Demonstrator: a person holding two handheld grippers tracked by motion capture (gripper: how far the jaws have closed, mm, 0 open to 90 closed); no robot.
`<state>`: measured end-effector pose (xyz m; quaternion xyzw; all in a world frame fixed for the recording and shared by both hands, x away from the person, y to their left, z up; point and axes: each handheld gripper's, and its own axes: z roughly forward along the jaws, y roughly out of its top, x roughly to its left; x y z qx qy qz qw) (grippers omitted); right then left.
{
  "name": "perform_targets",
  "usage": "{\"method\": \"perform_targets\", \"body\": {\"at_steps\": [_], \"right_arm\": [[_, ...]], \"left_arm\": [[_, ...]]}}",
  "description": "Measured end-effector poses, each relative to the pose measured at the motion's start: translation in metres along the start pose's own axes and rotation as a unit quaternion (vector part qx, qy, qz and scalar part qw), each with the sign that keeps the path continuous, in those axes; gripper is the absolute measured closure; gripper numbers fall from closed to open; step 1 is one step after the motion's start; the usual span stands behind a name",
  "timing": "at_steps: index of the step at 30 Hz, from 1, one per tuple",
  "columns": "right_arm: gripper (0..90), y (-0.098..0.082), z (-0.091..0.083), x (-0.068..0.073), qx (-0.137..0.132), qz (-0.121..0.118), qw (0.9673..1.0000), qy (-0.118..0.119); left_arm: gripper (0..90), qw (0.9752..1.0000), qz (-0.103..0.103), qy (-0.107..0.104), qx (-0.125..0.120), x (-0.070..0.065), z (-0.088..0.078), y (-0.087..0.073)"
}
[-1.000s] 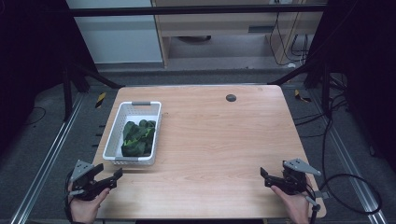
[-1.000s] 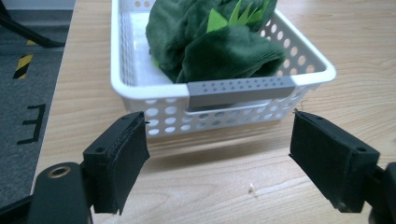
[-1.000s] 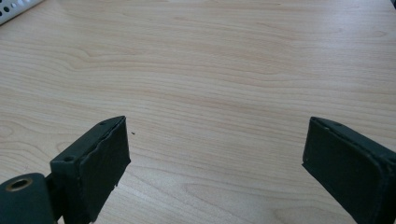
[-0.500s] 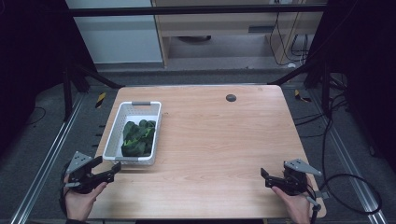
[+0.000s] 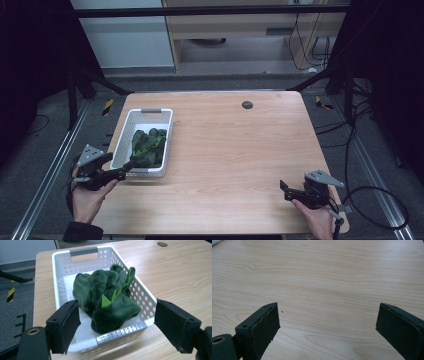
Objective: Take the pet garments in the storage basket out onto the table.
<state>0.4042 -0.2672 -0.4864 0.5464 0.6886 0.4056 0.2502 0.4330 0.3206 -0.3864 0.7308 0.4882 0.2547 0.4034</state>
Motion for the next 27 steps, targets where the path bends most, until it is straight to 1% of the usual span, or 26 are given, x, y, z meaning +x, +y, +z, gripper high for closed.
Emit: {"method": "perform_targets", "body": {"at_steps": [1,2,4,5,7,8,9,12,13,15,17,18,19,23,27], "right_arm": [[5.0,0.000,0.000,0.000,0.003,0.000,1.0000,0.002],[5.0,0.000,0.000,0.000,0.003,0.000,1.0000,0.002],[5.0,0.000,0.001,0.000,0.005,0.002,1.0000,0.004],[5.0,0.000,0.001,0.000,0.005,0.002,1.0000,0.004],[5.2,0.000,0.001,0.000,0.007,0.001,1.0000,0.006],[5.2,0.000,0.002,0.000,0.008,0.003,0.9999,0.008],[5.2,0.000,0.002,0.000,0.009,0.000,0.9999,0.008],[5.2,0.000,0.003,0.000,0.010,-0.004,0.9999,0.006],[5.2,0.000,0.003,0.000,0.012,-0.004,0.9999,0.007],[5.4,0.000,0.004,0.000,0.013,-0.012,0.9998,0.002],[5.5,0.000,0.004,0.001,0.014,-0.013,0.9998,0.003],[5.5,0.000,0.004,0.001,0.015,-0.013,0.9998,0.002],[5.5,0.000,0.004,0.001,0.015,-0.013,0.9998,0.002],[5.6,0.001,0.005,0.002,0.019,-0.015,0.9997,0.002],[5.6,0.002,0.007,0.002,0.022,-0.019,0.9996,0.002]], "left_arm": [[19.5,1.0000,0.003,0.000,0.003,0.000,0.003,0.005],[19.5,1.0000,0.003,0.000,0.003,0.000,0.003,0.005],[19.5,0.9998,0.010,-0.003,0.015,-0.001,0.008,0.012],[19.5,0.9998,0.010,-0.003,0.015,-0.001,0.008,0.012],[19.3,0.9994,0.023,0.000,0.027,-0.003,0.013,0.019],[19.3,0.9994,0.023,0.000,0.027,-0.003,0.013,0.019],[19.3,0.9991,0.026,-0.001,0.033,-0.004,0.016,0.023],[19.3,0.9988,0.028,-0.003,0.039,-0.005,0.020,0.027],[19.3,0.9985,0.035,-0.002,0.043,-0.006,0.021,0.029],[19.2,0.9981,0.036,-0.006,0.050,-0.007,0.025,0.032],[19.0,0.9976,0.041,-0.005,0.056,-0.007,0.029,0.035],[19.0,0.9974,0.040,-0.006,0.059,-0.006,0.033,0.036],[18.9,0.9974,0.040,-0.006,0.059,-0.006,0.033,0.036],[18.6,0.9964,0.043,-0.007,0.073,-0.004,0.042,0.043],[18.3,0.9950,0.047,-0.003,0.088,-0.002,0.050,0.047]]}}
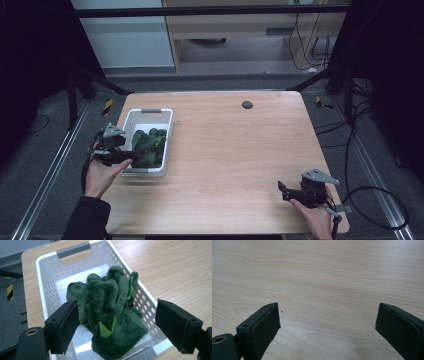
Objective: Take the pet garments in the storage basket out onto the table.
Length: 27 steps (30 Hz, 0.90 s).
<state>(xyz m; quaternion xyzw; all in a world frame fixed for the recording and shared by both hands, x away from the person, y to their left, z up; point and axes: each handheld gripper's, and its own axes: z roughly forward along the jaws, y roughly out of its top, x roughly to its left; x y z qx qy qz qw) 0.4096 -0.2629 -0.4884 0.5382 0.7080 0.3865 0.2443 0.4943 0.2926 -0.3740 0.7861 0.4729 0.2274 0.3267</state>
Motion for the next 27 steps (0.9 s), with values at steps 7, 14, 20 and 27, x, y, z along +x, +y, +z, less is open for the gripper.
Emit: {"method": "perform_targets", "body": {"at_steps": [7,14,20,27], "right_arm": [[5.4,0.000,0.001,-0.001,0.009,-0.003,0.9999,-0.001],[5.2,0.000,0.002,-0.002,0.014,-0.005,0.9999,-0.005],[4.8,-0.001,0.003,-0.001,0.021,-0.008,0.9997,-0.001],[4.9,0.000,0.004,0.001,0.026,-0.008,0.9996,0.002]], "left_arm": [[17.8,0.9997,0.003,0.002,0.024,0.000,0.014,0.005],[17.5,0.9989,0.016,0.013,0.043,-0.002,0.027,0.006],[17.5,0.9981,0.016,0.015,0.058,-0.002,0.040,0.006],[18.3,0.9971,0.019,0.024,0.070,-0.002,0.052,0.007]]}}
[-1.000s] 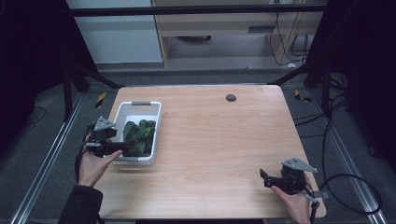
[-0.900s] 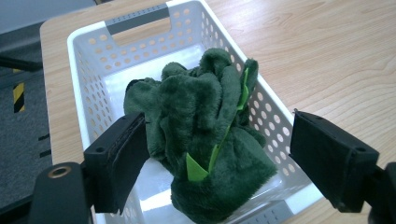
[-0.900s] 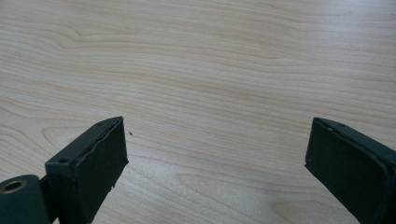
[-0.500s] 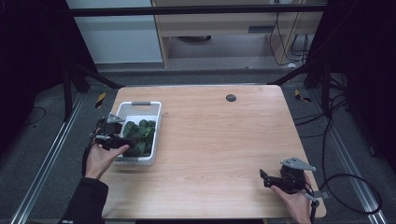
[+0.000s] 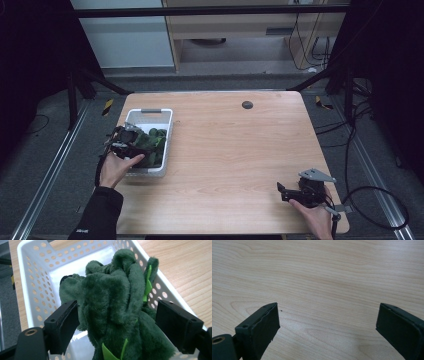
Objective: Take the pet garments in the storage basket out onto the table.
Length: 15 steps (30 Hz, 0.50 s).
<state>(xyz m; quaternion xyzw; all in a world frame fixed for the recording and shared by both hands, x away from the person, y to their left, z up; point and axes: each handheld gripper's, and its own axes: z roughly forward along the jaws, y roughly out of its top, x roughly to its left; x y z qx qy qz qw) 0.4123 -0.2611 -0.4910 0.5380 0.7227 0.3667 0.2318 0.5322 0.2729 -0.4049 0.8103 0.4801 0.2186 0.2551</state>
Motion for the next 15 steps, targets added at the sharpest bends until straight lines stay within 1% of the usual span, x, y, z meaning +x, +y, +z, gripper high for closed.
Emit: {"method": "perform_targets", "body": {"at_steps": [4,5,9,11,15], "right_arm": [[4.9,0.000,0.001,0.000,0.001,-0.003,1.0000,0.001],[4.9,0.000,0.001,0.001,0.002,-0.003,1.0000,0.001],[5.1,0.000,0.003,0.001,0.006,-0.005,1.0000,0.001],[5.3,0.000,0.003,0.001,0.007,-0.006,1.0000,0.000],[5.6,0.000,0.004,0.001,0.010,-0.008,0.9999,0.000]], "left_arm": [[18.5,0.9999,-0.002,0.003,0.009,0.002,0.007,0.000],[20.3,0.9999,-0.004,0.003,0.010,0.002,0.009,0.000],[22.6,0.9998,-0.009,0.001,0.020,0.005,0.015,-0.003],[23.4,0.9997,-0.008,0.002,0.024,0.006,0.018,-0.005],[28.2,0.9991,-0.015,0.000,0.038,0.008,0.025,-0.006]]}}
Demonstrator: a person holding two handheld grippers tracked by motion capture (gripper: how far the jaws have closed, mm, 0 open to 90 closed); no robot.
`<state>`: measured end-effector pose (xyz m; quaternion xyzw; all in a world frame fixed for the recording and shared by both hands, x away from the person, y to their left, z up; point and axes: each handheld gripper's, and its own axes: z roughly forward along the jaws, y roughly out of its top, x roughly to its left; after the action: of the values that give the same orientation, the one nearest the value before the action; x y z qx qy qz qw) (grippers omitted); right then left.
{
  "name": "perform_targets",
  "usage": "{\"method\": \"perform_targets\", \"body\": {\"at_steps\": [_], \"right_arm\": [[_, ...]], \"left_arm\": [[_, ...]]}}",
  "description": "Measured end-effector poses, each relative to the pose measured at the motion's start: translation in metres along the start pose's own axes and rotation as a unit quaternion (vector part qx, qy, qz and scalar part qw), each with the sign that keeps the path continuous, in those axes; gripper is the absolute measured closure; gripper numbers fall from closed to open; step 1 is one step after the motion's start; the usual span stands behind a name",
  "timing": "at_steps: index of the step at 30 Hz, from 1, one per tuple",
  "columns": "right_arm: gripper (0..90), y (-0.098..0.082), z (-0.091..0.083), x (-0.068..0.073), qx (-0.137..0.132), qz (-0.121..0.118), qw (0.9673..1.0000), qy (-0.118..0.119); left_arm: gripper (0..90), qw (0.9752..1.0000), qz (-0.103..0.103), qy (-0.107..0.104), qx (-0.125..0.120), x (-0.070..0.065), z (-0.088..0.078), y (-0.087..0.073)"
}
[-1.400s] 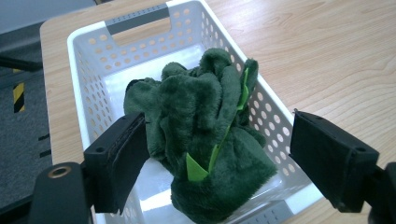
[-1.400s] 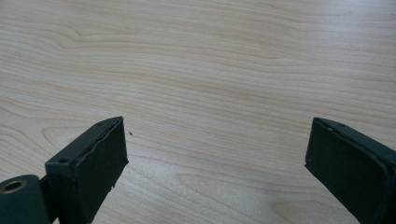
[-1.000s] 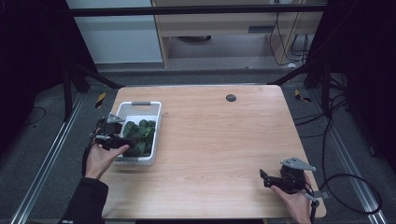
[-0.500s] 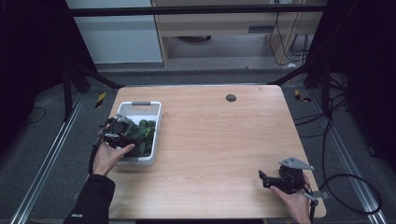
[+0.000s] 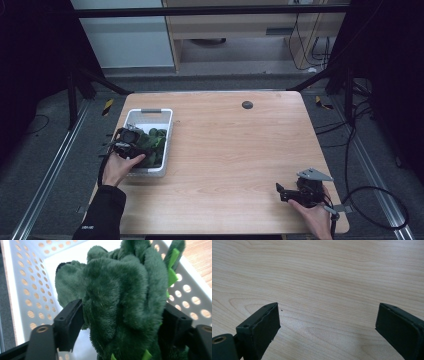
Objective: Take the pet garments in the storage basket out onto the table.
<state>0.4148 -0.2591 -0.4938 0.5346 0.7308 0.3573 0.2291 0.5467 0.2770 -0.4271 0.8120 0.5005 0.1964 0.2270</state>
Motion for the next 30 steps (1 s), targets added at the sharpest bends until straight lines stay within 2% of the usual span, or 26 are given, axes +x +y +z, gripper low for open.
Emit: {"method": "perform_targets", "body": {"at_steps": [7,8,12,19,23,25,29,30], "right_arm": [[5.7,0.000,0.001,0.000,0.004,-0.003,1.0000,0.001],[5.7,0.000,0.001,0.000,0.005,-0.002,1.0000,0.002],[5.6,0.000,0.002,0.001,0.009,-0.003,0.9999,0.004],[5.6,0.000,0.002,0.001,0.013,-0.003,0.9999,0.007],[5.6,0.000,0.003,0.001,0.015,-0.001,0.9999,0.009],[5.6,0.000,0.003,0.001,0.015,-0.002,0.9999,0.008],[5.6,0.000,0.003,0.001,0.015,-0.002,0.9999,0.009],[5.6,0.000,0.003,0.001,0.015,-0.001,0.9998,0.009]], "left_arm": [[47.3,0.9997,-0.013,-0.005,0.019,0.001,0.003,0.002],[47.3,0.9996,-0.016,-0.007,0.021,0.001,0.004,0.002],[60.7,0.9991,-0.021,-0.012,0.036,0.001,0.007,0.001],[74.2,0.9988,-0.025,-0.016,0.039,0.001,0.006,0.001],[77.1,0.9992,-0.028,-0.014,0.027,0.001,0.000,0.001],[77.6,0.9995,-0.021,-0.011,0.020,0.001,-0.005,0.001],[77.8,0.9998,-0.020,-0.009,0.004,0.002,-0.018,0.002],[77.9,0.9997,-0.021,-0.010,-0.010,0.004,-0.026,0.002]]}}
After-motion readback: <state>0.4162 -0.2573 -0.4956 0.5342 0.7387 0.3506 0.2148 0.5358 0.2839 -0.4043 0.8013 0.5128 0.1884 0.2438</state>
